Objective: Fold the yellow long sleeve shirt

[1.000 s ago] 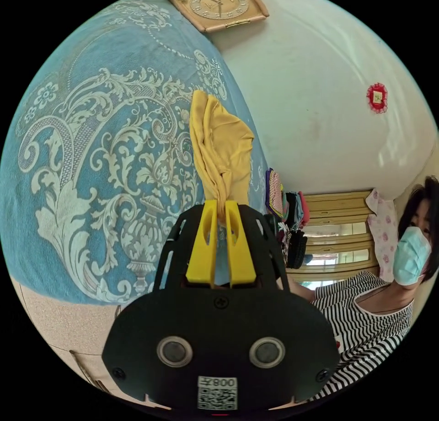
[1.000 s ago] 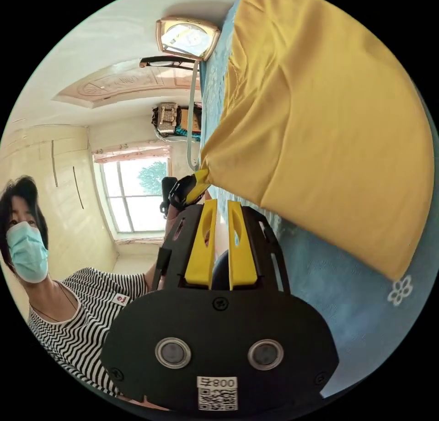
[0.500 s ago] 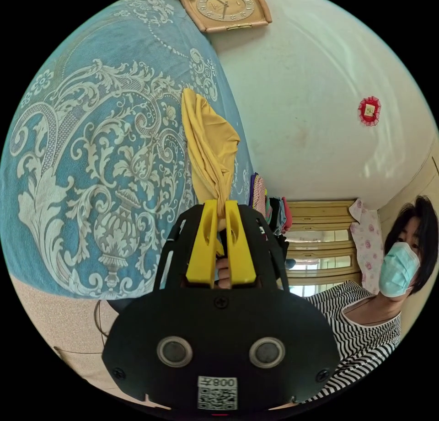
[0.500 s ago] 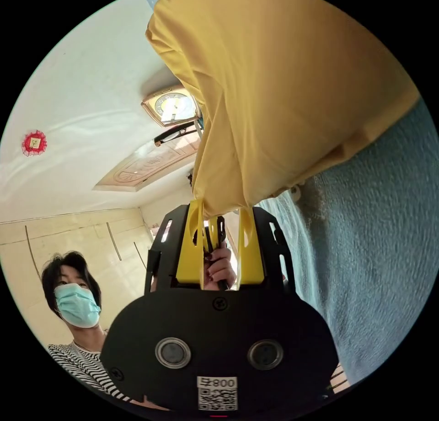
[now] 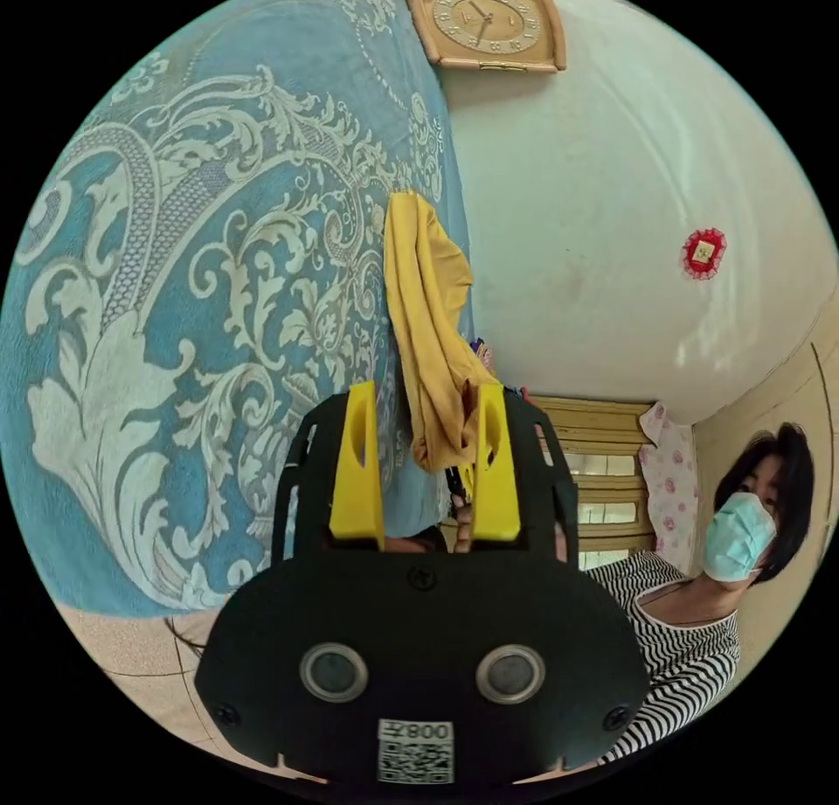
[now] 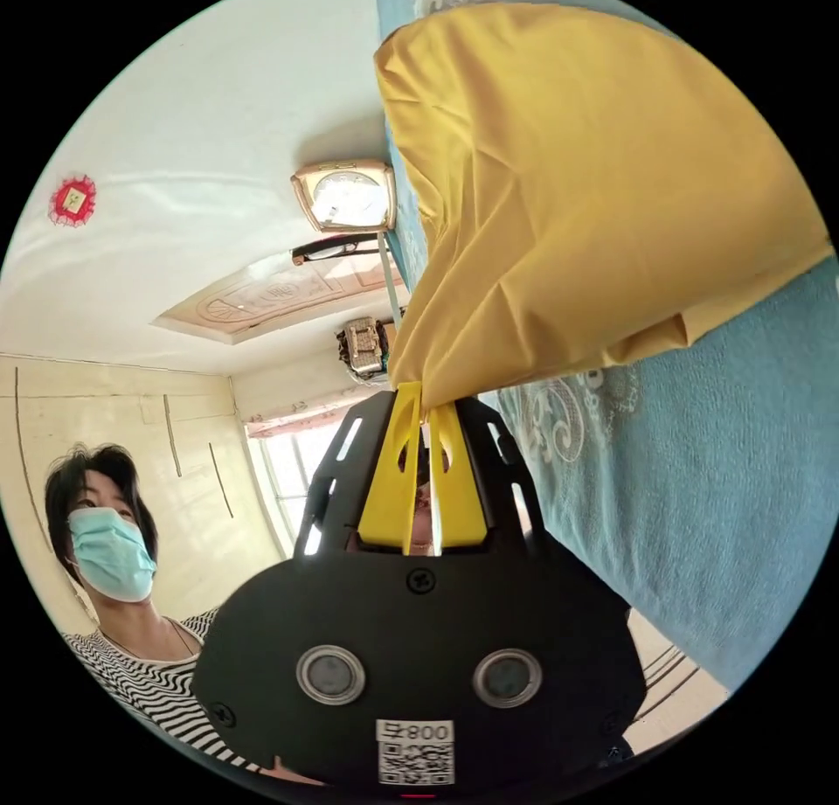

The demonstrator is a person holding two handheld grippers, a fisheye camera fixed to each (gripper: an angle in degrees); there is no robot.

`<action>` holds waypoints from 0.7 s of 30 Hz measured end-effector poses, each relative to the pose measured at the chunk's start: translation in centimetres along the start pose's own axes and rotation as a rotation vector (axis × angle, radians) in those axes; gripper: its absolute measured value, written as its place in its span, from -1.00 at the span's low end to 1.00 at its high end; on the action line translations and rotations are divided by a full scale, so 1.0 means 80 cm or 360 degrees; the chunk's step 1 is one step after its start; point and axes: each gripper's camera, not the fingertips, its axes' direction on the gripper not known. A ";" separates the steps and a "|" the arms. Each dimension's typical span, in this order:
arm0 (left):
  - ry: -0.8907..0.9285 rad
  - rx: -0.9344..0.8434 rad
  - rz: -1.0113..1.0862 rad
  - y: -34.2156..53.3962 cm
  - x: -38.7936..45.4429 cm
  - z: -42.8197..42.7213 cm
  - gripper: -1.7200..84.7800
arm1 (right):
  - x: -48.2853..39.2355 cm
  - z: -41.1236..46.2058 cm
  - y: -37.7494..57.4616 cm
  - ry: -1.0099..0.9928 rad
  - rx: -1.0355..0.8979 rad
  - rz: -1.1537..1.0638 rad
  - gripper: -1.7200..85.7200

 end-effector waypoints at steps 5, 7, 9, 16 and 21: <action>0.0209 -0.0048 -0.0057 -0.034 -0.007 0.069 -0.57 | -0.001 -0.036 0.018 0.0059 0.0005 -0.0049 -0.95; 0.0251 -0.0015 -0.0063 -0.048 -0.006 0.084 -0.58 | 0.002 -0.047 0.023 0.0078 -0.0005 -0.0059 -0.95; 0.0242 -0.0006 -0.0062 -0.064 -0.002 0.099 -0.60 | 0.006 -0.057 0.027 0.0086 -0.0013 -0.0066 -0.95; -0.0053 -0.0052 -0.0004 -0.121 0.035 0.165 -0.74 | 0.032 -0.095 0.044 0.0100 -0.0035 -0.0076 -0.95; -0.0186 -0.0050 0.0060 -0.119 0.072 0.199 -0.86 | 0.051 -0.126 0.054 0.0113 -0.0048 -0.0086 -0.95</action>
